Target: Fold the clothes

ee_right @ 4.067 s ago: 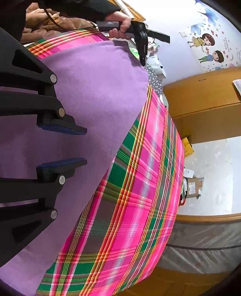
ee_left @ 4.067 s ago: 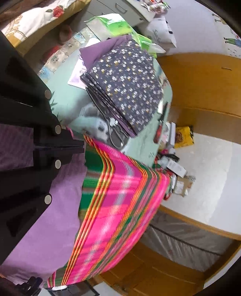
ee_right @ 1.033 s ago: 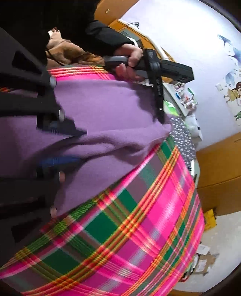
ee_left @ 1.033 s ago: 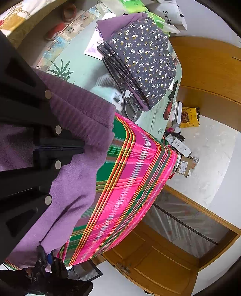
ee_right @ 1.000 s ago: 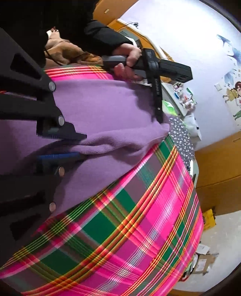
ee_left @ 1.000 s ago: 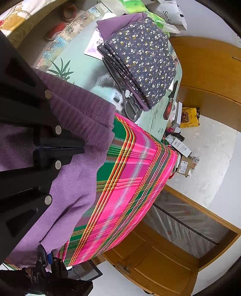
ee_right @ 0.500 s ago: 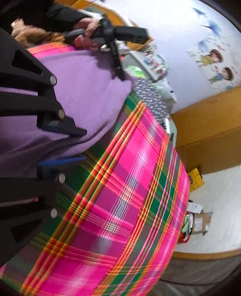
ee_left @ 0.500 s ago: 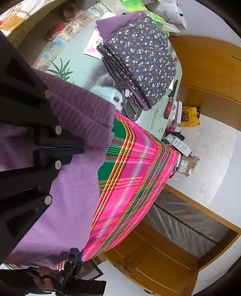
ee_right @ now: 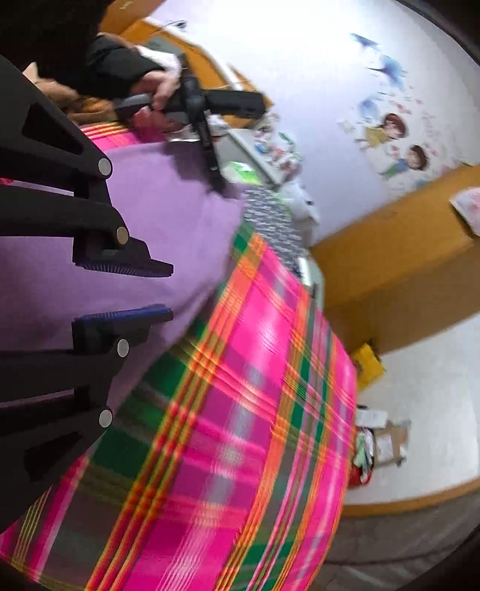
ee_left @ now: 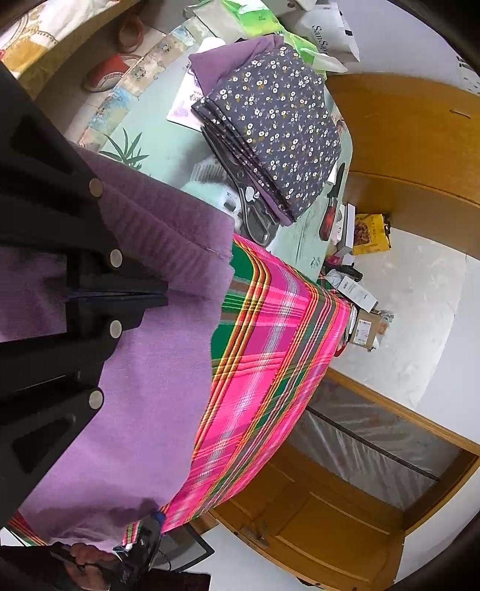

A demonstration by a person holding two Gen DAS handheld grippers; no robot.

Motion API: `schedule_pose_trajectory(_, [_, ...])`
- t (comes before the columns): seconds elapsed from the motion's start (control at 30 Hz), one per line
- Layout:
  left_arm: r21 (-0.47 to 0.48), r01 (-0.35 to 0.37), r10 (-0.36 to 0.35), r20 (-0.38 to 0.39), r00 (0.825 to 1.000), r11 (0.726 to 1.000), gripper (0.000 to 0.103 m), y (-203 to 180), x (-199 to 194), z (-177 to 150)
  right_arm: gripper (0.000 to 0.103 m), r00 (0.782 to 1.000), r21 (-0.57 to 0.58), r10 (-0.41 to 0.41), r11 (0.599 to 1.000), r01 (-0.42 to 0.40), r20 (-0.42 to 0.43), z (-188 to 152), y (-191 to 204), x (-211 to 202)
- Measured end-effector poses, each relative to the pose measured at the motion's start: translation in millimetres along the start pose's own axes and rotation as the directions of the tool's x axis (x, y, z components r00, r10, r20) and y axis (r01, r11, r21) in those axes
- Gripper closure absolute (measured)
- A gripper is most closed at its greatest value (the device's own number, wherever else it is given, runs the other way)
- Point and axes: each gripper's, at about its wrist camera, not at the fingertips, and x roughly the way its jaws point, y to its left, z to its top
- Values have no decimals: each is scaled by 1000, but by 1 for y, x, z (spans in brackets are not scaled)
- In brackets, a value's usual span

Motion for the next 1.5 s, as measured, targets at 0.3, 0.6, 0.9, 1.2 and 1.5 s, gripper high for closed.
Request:
schedule_pose_trajectory(0.3, [50,5,-5,11,1000,999,102,-21,-19,-1,86,1000,41,-12,999,12,-5,10,-2,15])
schedule_pose_trajectory(0.6, [155,28,-14,-87,996,988,102,-77,36,21,85,996,4,-51,999,51,-68,34,14,62])
schedule_pose_trajectory(0.9, [148,16,-2,-92,996,989,102,-72,34,16,85,999,69,-33,997,31,24,25,-10,14])
schedule_pose_trajectory(1.2, [127,5,4,-71,997,992,102,-56,6,-17,84,982,144,-172,977,160,75,-59,-38,-88])
schedule_pose_trajectory(1.5, [81,-4,8,-46,999,997,102,-43,-14,-30,85,979,185,-201,964,193,29,-71,-54,-66])
